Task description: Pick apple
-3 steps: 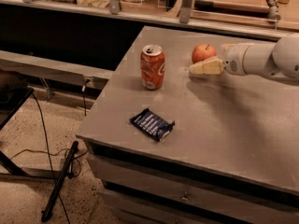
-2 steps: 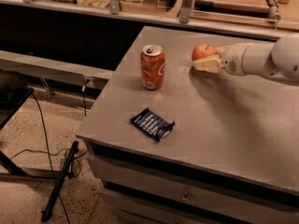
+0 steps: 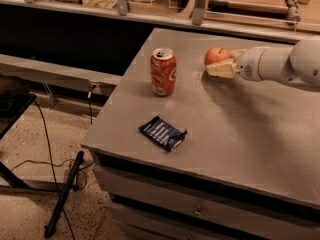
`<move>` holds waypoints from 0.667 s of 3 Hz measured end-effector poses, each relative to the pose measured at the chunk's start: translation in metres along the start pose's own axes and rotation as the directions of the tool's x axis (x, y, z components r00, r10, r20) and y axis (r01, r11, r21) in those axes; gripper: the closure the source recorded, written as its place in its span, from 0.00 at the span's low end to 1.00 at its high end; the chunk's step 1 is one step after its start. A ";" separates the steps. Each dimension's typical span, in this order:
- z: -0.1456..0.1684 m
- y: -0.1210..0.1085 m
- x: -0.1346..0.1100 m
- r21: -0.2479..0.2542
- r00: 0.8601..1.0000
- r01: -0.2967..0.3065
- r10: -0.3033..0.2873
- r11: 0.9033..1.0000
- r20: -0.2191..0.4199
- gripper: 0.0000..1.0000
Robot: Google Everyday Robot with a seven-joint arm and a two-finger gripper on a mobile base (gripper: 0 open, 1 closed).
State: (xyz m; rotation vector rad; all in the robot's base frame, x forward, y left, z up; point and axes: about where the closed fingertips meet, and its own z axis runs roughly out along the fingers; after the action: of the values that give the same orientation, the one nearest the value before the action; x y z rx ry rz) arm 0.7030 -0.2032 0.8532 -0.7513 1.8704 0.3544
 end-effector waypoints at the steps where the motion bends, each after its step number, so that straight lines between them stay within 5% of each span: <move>1: -0.002 0.006 -0.014 -0.038 0.999 -0.018 0.020 0.999 0.041 1.00; 2: -0.013 0.014 -0.045 -0.081 0.993 -0.014 0.023 0.997 0.112 1.00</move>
Offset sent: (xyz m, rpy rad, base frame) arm -0.0164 0.0233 0.0948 0.1749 -0.1188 0.1287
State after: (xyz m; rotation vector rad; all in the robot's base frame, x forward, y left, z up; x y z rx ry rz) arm 0.6964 -0.1849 0.8980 -0.7526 1.7664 0.4760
